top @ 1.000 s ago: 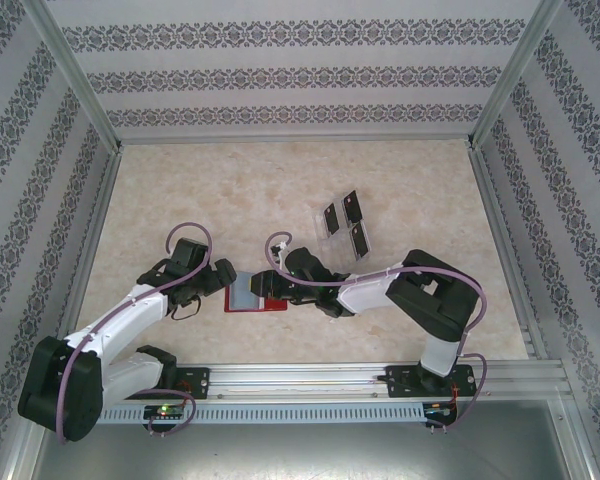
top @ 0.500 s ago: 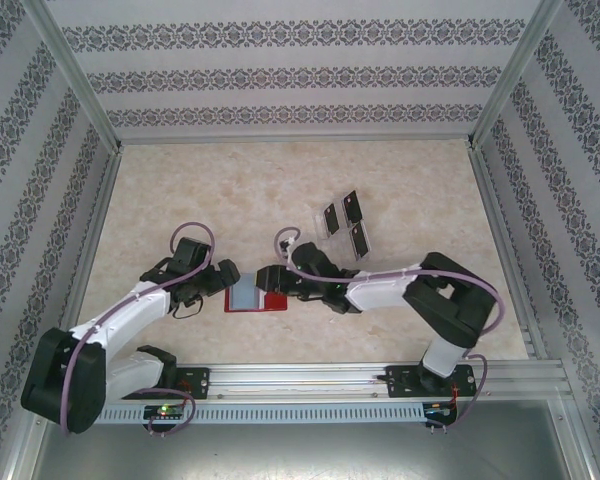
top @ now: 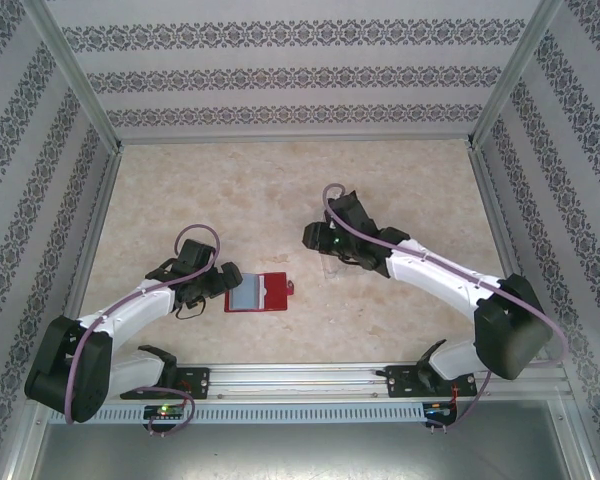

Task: Put the credit cards into the card holder
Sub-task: Pick up the credit card from the storage box.

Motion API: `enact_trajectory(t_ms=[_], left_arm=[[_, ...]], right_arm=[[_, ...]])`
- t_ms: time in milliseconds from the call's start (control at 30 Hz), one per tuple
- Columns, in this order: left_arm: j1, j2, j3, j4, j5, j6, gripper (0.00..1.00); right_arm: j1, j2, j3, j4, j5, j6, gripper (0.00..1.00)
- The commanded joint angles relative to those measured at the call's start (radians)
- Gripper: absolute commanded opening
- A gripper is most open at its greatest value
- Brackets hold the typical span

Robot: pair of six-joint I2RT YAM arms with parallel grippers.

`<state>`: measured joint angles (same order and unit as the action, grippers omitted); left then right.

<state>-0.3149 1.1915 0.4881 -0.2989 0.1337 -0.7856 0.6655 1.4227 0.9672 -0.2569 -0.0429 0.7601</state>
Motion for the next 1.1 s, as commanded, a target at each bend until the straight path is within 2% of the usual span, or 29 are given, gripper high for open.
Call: enact_trajectory(t_ms=[0, 400, 633, 833, 1067], left_arm=[[-0.01, 0.034, -0.039, -0.021, -0.038, 0.014, 1.0], [-0.021, 0.081, -0.017, -0.026, -0.049, 0.031, 1.0], [-0.021, 0.079, -0.008, -0.037, -0.051, 0.037, 1.0], [-0.02, 0.072, -0.008, -0.039, -0.054, 0.037, 1.0], [-0.021, 0.068, -0.008, -0.039, -0.055, 0.038, 1.0]], right_arm=[[-0.018, 0.019, 0.069, -0.2, 0.082, -0.107, 0.47], [-0.107, 0.268, 0.387, -0.378, 0.176, -0.295, 0.46], [-0.133, 0.409, 0.535, -0.445, 0.183, -0.341, 0.4], [-0.139, 0.486, 0.596, -0.484, 0.236, -0.355, 0.37], [-0.152, 0.534, 0.615, -0.491, 0.234, -0.36, 0.36]])
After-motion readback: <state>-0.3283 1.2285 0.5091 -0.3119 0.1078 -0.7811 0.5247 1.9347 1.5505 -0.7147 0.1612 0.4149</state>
